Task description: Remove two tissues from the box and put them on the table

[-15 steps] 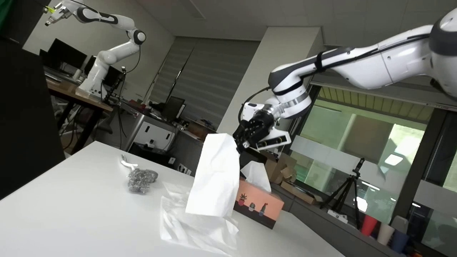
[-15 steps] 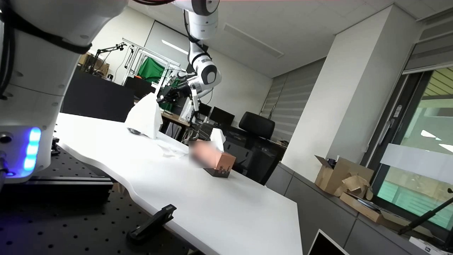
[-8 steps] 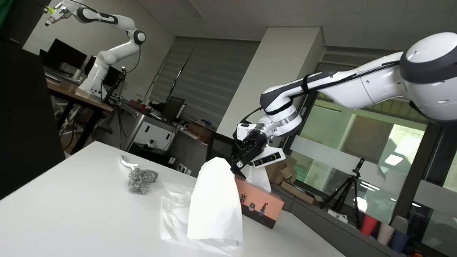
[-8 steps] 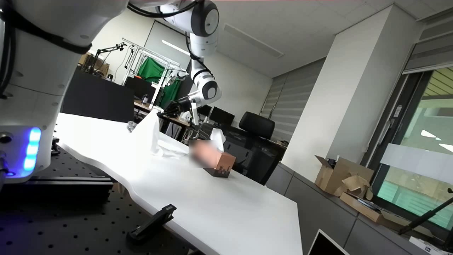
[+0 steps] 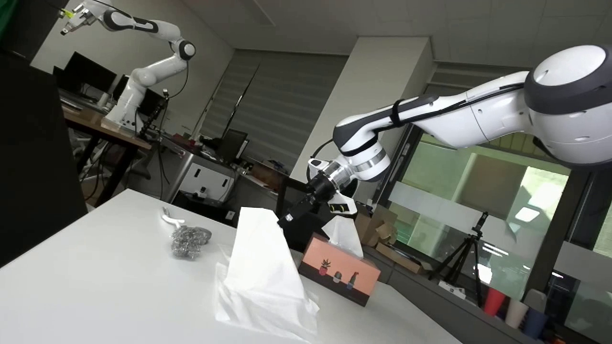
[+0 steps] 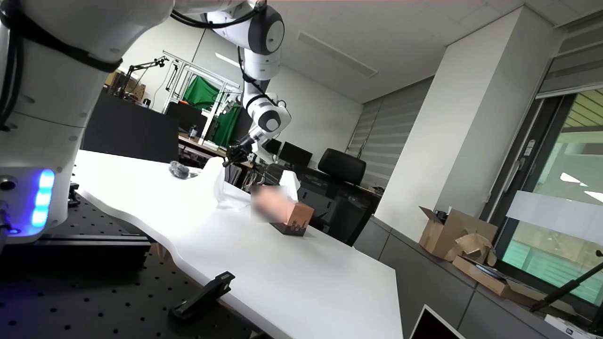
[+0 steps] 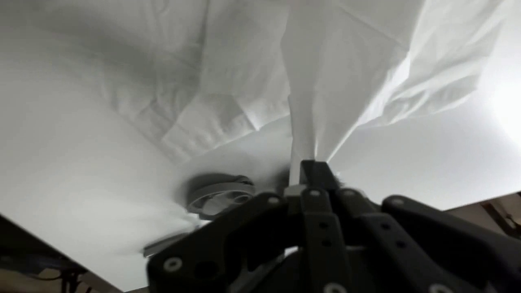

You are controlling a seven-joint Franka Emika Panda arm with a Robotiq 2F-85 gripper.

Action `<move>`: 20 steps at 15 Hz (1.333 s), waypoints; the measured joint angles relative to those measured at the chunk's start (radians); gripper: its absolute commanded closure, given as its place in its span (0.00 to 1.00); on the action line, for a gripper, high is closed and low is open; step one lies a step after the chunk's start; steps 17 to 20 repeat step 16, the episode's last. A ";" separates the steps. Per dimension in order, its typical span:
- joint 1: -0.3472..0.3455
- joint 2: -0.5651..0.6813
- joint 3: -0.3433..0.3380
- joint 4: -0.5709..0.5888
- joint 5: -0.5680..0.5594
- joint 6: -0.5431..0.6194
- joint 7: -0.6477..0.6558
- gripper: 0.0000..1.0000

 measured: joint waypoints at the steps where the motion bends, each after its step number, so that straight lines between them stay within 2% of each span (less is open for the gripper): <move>1: 0.011 0.000 -0.001 -0.004 -0.025 0.066 0.024 0.60; 5: 0.040 0.001 -0.011 -0.020 -0.132 0.224 0.148 0.32; 10: 0.043 -0.008 -0.014 -0.021 -0.225 0.238 0.269 0.01; 11: 0.041 -0.014 -0.014 -0.021 -0.229 0.222 0.285 0.18; 13: 0.035 -0.037 -0.009 -0.024 -0.230 0.173 0.301 0.04; 14: 0.033 -0.047 -0.008 -0.029 -0.230 0.163 0.303 0.01; 20: 0.030 -0.060 -0.007 -0.039 -0.230 0.157 0.305 0.01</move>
